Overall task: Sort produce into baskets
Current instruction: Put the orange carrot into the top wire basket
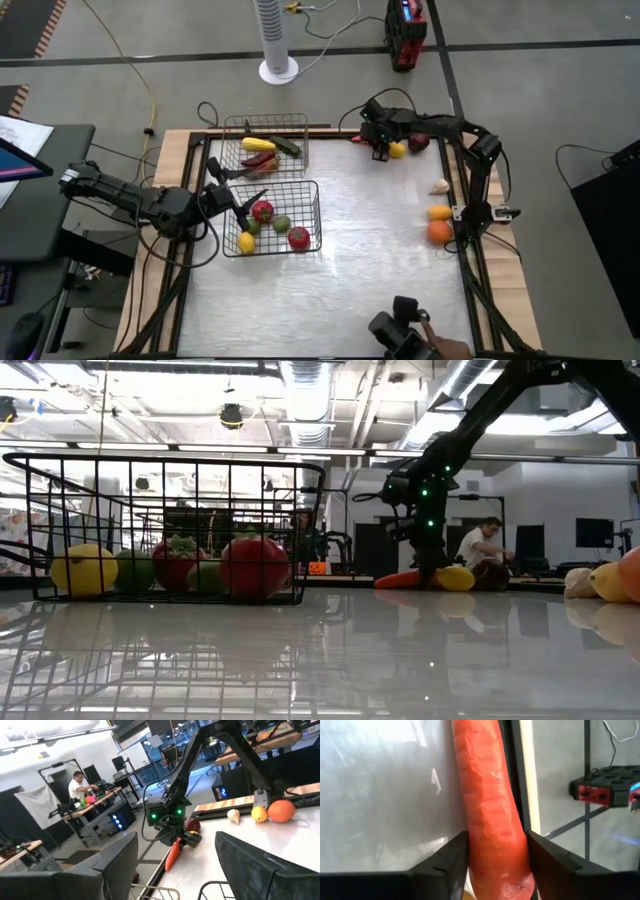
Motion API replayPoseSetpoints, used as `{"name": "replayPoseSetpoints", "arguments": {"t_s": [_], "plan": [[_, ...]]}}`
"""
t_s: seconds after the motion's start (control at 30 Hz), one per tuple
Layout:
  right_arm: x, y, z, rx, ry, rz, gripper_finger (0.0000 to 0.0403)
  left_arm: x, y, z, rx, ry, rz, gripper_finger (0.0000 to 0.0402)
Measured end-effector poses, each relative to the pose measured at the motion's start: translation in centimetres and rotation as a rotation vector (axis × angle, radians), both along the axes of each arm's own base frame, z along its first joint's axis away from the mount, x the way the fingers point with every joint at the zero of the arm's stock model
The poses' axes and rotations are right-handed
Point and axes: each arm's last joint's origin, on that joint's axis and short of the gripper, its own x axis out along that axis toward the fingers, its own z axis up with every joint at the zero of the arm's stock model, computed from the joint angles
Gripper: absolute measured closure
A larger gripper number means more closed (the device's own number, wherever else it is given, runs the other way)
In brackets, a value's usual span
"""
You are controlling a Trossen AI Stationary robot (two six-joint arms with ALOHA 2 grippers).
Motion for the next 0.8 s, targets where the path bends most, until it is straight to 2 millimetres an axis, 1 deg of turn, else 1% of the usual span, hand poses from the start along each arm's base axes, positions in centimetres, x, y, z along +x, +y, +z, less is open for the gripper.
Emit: {"name": "replayPoseSetpoints", "arguments": {"t_s": [0.1,0.23,0.3,0.43,0.53,0.63,0.73,0.8], "plan": [[0.1,0.4,-0.2,0.017,0.014,0.007,0.0229,0.0,0.0,0.0,0.001,0.001,0.000,0.0148],[0.8,1.5,-0.1,0.035,0.017,0.012,0.0231,0.0,0.0,0.0,0.001,0.001,0.002,0.0148],[1.5,2.7,0.1,0.052,0.029,0.032,0.0230,0.0,0.0,0.0,0.001,0.001,0.017,0.0148],[3.1,6.1,0.9,0.084,0.056,0.094,0.0204,-0.1,0.1,0.0,0.000,0.001,0.058,0.0148],[4.3,8.9,2.6,0.065,0.025,0.152,0.0202,-0.1,0.2,0.0,0.000,0.002,0.069,0.0148],[4.8,11.6,5.0,0.039,-0.031,0.195,0.0214,-0.1,0.2,0.0,-0.002,0.001,0.069,0.0148],[4.6,13.9,8.0,-0.021,-0.097,0.213,0.0224,-0.1,0.2,0.0,-0.008,-0.004,0.069,0.0148],[4.4,15.1,10.2,-0.131,-0.149,0.201,0.0223,-0.1,0.2,0.0,-0.010,-0.008,0.069,0.0148]]}}
